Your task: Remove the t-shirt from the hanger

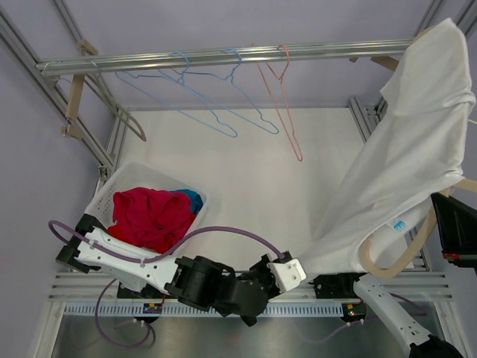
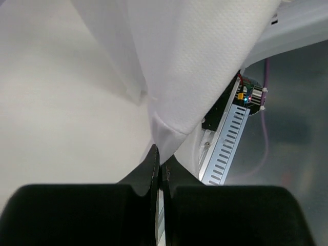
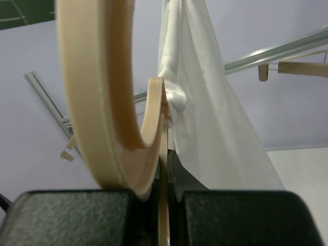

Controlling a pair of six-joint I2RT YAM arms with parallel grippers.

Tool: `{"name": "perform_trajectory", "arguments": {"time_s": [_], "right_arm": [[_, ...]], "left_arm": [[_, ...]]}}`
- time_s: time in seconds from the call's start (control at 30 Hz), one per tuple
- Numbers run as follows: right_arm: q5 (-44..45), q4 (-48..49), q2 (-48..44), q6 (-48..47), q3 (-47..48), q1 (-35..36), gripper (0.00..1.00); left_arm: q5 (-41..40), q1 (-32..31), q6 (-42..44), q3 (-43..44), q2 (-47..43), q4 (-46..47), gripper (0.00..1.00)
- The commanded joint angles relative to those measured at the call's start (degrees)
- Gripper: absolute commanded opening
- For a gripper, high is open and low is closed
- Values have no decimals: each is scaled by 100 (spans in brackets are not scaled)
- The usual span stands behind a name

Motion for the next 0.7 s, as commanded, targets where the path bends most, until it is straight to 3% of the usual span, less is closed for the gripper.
{"name": "perform_trajectory", "arguments": {"time_s": [0.0,0.07,0.13,0.3,0.5,0.67], "right_arm": [[-269,421,389,-254,782,65,0],[37,333,741,-421,1363,65,0],[196,673,804,-500,1278,65,0],[-65,914,839,-194,810,65,0],[-892,361,85,106,565,65,0],[-1630,-299,-303,211,959,65,0]], "left_arm": [[256,148,-348,-180,151,-206,0],[819,192,-514,-111,476,-180,0],[1250,122,-524,170,913,-162,0],[639,-80,-375,408,1242,-171,0],[-505,-36,-68,416,240,-136,0],[-480,-28,1012,1338,-24,320,0]]}}
